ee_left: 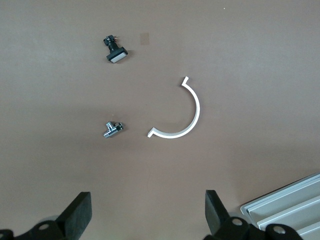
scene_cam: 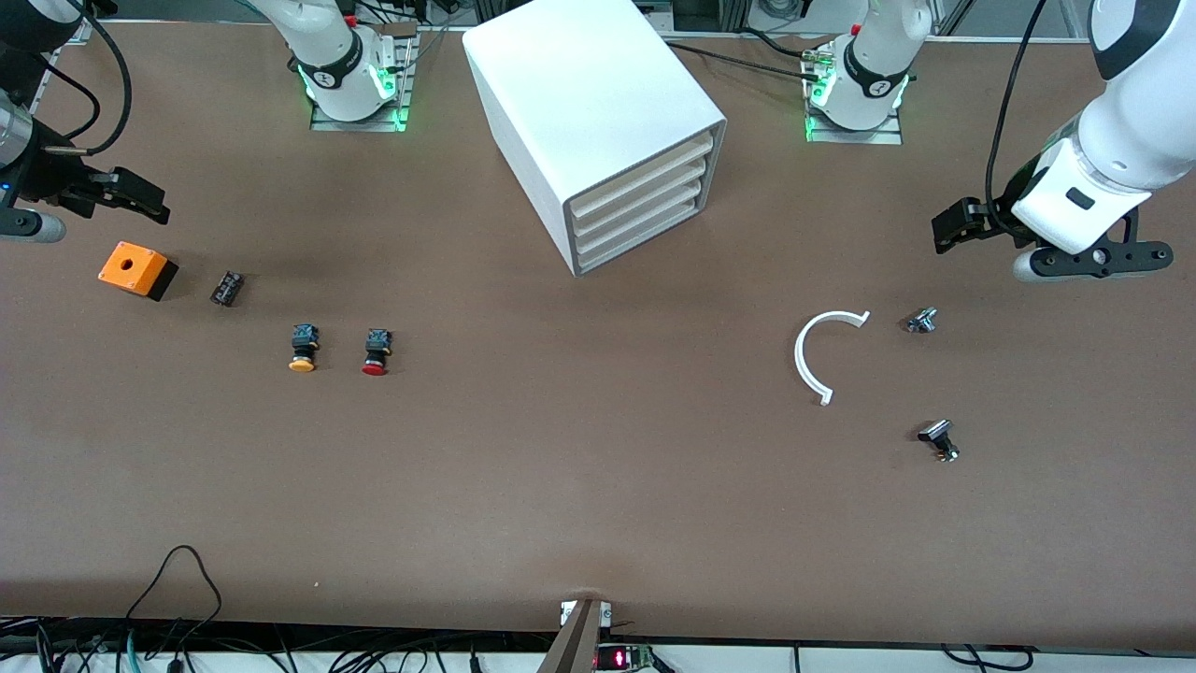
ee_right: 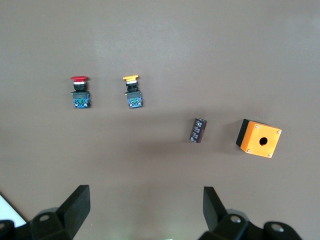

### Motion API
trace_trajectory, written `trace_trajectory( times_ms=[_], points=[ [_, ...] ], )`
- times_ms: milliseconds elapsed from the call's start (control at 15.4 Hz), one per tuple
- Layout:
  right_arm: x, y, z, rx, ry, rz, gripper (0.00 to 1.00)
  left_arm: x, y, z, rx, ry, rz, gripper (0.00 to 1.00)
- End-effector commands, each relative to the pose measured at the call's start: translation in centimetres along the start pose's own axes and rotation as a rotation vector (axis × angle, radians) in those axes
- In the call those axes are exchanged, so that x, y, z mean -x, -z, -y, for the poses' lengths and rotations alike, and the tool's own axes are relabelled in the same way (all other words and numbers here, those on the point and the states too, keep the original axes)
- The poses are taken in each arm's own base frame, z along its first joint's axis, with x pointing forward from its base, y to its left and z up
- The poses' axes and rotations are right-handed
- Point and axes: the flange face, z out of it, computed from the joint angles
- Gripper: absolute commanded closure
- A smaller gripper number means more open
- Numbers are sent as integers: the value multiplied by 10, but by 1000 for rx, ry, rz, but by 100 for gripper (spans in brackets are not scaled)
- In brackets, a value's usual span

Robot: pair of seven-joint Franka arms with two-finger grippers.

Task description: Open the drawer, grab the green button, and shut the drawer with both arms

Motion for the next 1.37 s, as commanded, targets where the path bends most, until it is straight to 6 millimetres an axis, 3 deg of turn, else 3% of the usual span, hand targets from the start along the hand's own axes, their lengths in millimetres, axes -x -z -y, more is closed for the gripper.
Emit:
trace_trajectory(
  times_ms=[0,1303],
  points=[
    [5,1,-2,-19,8,5,0,-1,5,1,21,-17,-8,0],
    [5,0,-3,-18,7,6,0,0,16,-5,40,-22,-22,0]
  ],
)
